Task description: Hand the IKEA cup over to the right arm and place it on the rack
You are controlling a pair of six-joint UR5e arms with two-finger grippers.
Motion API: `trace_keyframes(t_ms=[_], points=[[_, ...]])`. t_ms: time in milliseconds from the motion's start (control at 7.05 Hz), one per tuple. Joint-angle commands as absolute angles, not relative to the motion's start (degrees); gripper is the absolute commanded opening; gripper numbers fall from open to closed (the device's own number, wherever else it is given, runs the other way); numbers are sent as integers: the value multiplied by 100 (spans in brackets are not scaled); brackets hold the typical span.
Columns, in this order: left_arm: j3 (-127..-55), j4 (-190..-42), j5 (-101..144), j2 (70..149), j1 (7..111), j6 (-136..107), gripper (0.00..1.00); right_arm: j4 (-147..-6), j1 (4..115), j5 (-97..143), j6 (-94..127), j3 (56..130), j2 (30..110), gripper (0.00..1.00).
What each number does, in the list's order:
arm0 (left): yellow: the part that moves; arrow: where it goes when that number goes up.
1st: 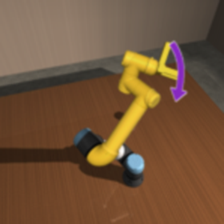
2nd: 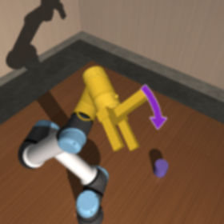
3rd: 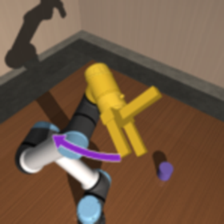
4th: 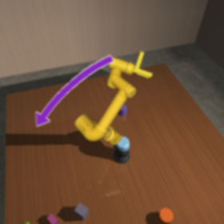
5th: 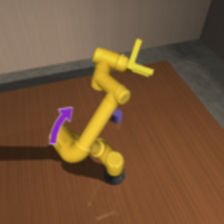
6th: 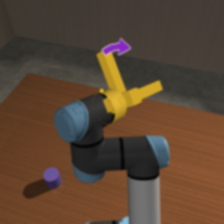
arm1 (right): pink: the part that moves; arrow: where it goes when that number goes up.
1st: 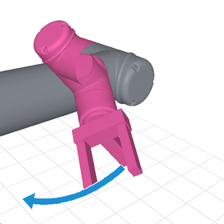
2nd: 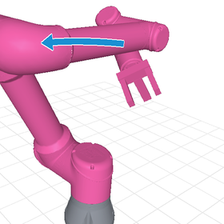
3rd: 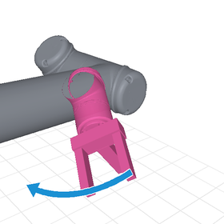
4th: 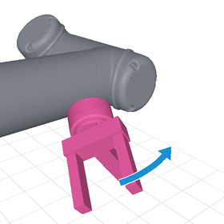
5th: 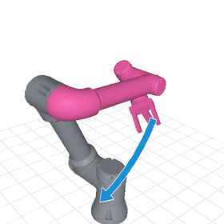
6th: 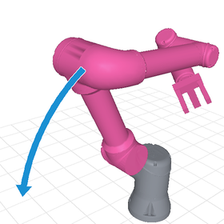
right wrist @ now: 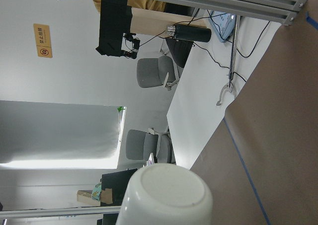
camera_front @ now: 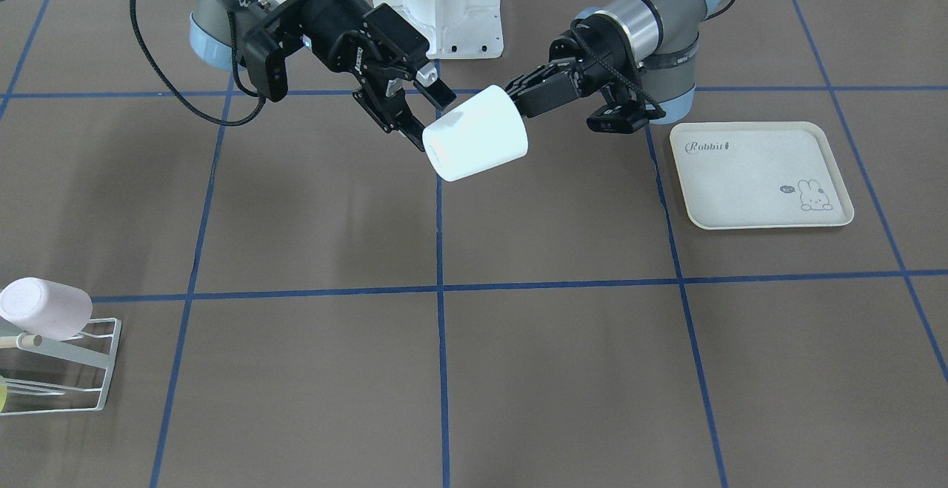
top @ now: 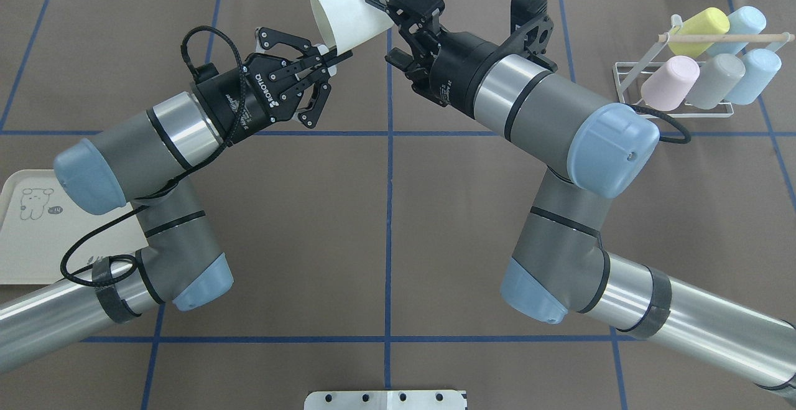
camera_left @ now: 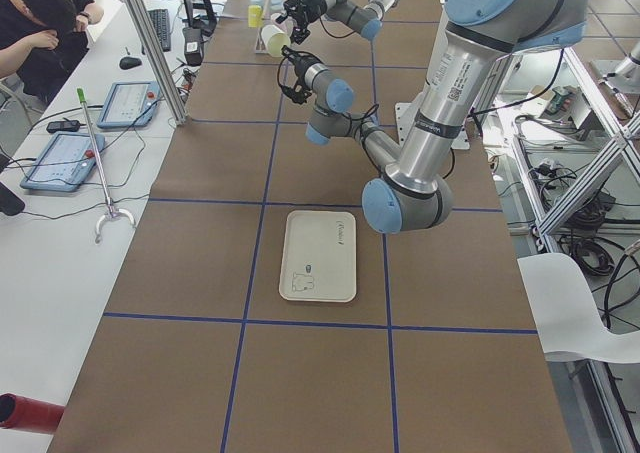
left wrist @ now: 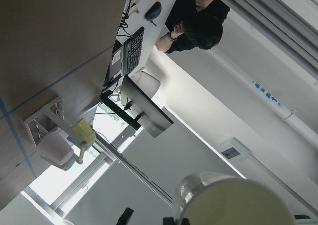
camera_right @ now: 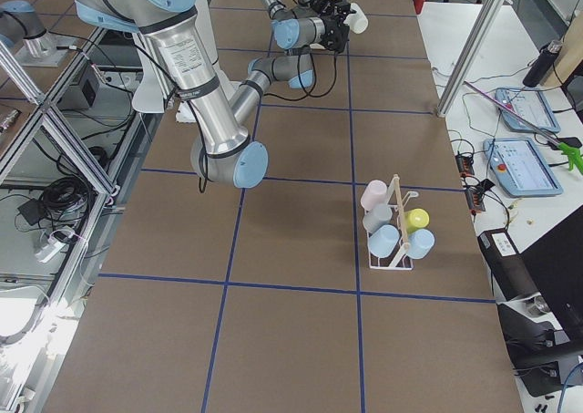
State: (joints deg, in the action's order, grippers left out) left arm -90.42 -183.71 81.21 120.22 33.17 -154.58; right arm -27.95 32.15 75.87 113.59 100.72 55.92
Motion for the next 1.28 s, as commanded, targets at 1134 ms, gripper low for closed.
trace_keyframes(t_ms=[1134], points=[[-9044,-18343,7849,12199,2927,-15451,0,-2795,3190,7400,11514,10020,5581,94]])
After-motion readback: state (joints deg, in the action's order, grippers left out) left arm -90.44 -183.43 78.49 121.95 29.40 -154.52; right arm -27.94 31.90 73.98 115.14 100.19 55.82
